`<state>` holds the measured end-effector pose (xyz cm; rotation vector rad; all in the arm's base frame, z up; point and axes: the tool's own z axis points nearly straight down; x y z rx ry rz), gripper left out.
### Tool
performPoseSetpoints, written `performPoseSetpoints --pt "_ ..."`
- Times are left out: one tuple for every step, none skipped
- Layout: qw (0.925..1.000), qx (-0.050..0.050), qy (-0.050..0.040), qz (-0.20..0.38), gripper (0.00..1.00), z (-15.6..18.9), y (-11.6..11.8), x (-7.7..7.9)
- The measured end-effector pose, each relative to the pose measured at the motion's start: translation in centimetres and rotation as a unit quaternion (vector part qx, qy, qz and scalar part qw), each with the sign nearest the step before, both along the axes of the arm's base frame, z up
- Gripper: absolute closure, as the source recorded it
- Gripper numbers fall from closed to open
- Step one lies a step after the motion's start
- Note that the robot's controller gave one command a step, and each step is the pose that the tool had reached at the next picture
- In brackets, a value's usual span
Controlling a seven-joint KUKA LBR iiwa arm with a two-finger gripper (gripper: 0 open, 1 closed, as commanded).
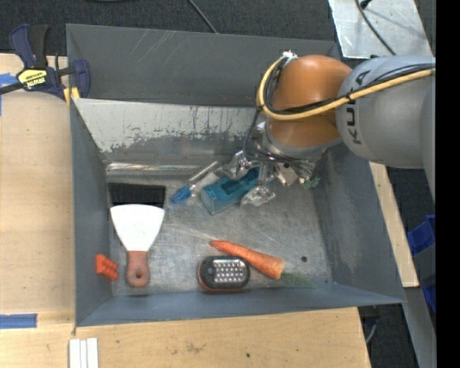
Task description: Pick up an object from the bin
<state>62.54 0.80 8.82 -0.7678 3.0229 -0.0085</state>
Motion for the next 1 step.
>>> performPoseSetpoints --pt "1.0000 0.000 0.0000 0.000 1.00 0.00 0.00 0.00"
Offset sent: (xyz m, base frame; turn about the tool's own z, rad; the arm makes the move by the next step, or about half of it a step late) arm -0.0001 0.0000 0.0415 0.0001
